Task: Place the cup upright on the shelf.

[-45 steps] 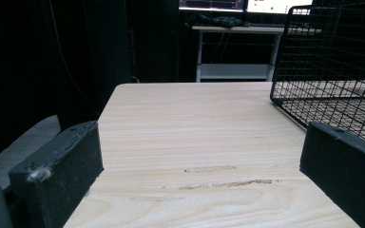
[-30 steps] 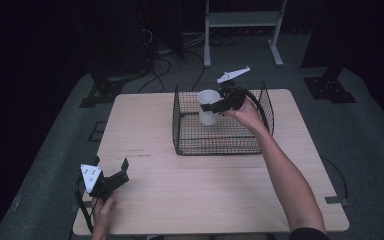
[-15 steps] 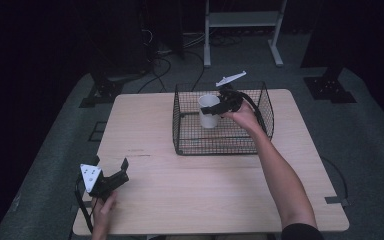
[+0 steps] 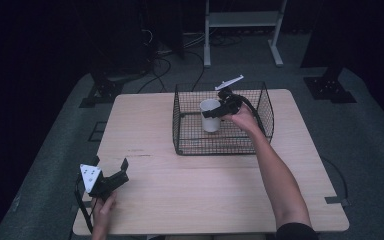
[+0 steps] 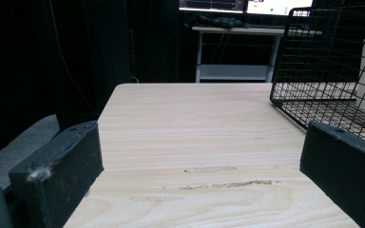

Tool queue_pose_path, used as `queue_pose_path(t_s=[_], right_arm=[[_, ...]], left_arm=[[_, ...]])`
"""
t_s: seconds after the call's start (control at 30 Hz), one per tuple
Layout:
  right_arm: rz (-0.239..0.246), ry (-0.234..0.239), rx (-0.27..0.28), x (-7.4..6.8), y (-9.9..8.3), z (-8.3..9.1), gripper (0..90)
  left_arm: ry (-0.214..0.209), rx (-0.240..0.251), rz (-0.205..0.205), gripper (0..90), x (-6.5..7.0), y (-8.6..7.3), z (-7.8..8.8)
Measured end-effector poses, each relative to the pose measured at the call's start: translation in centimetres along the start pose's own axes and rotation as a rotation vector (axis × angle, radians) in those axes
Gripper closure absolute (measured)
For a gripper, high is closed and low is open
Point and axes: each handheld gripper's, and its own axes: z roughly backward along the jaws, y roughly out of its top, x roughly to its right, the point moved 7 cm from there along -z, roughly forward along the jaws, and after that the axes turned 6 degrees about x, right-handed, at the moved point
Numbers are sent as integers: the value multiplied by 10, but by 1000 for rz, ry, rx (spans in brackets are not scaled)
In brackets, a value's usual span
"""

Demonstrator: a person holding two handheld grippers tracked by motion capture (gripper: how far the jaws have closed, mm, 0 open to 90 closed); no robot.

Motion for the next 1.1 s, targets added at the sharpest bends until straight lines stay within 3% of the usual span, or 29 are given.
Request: queue_pose_path(t_s=[0.4, 0.8, 1.1], right_arm=[[34, -23, -77, -2, -8, -11, 193], [21, -20, -81, -3, -8, -10, 177], [42, -17, -70, -10, -8, -5, 170]], left_arm=[[1, 0, 0, 0, 0, 0, 0], [-2, 0, -1, 0, 0, 0, 0], [-3, 2, -3, 0, 1, 0, 0]])
